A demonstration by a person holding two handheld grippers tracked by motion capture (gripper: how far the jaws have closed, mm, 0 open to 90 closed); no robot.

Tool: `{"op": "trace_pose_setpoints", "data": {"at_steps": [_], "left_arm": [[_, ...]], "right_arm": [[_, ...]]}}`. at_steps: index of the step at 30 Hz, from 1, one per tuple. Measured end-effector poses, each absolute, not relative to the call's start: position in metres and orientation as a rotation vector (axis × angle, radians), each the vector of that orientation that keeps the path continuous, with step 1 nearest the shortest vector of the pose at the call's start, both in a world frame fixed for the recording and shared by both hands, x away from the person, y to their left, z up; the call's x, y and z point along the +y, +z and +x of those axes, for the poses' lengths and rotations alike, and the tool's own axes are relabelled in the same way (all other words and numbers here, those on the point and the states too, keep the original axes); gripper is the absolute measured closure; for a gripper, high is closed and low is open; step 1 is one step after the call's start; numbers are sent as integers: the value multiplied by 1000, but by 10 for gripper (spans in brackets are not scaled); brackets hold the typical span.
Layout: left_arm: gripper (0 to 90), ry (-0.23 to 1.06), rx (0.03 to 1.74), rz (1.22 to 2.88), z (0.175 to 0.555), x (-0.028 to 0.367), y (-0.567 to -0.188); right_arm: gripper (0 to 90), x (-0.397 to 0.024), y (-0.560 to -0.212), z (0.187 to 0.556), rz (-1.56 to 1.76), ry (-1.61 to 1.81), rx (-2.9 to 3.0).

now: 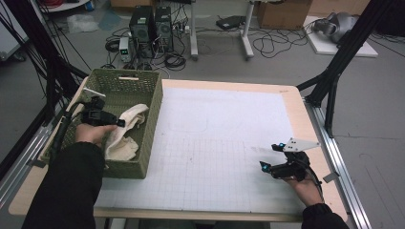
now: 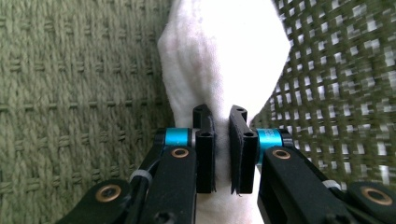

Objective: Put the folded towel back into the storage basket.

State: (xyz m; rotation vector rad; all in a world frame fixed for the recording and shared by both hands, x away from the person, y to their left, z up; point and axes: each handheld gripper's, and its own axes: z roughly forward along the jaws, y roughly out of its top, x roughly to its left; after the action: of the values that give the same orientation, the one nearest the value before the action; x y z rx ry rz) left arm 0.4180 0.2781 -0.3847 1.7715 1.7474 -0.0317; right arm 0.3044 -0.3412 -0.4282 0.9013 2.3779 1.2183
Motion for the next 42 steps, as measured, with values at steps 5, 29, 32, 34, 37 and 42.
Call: {"op": "trace_pose_setpoints", "data": {"at_steps": [5,29,32,34,37,42], "left_arm": [[824,-35,1787,1864,421,268,-396],[589,66,1642,2190,435,241,-390],[686,55,1664,2255,438,233,-399],[789,65,1697,2236,439,234,-402],[820,116,1756,2143,441,237,-396],[822,265,1743,1924,443,239,-382]], "right_arm": [[137,-340,-429,306,887,1218,2378],[143,-338,-430,308,884,1212,2396],[142,-338,-431,308,882,1210,2402],[142,-338,-431,308,889,1208,2403],[142,-338,-431,308,880,1209,2402],[142,-337,-431,308,884,1206,2405]]}}
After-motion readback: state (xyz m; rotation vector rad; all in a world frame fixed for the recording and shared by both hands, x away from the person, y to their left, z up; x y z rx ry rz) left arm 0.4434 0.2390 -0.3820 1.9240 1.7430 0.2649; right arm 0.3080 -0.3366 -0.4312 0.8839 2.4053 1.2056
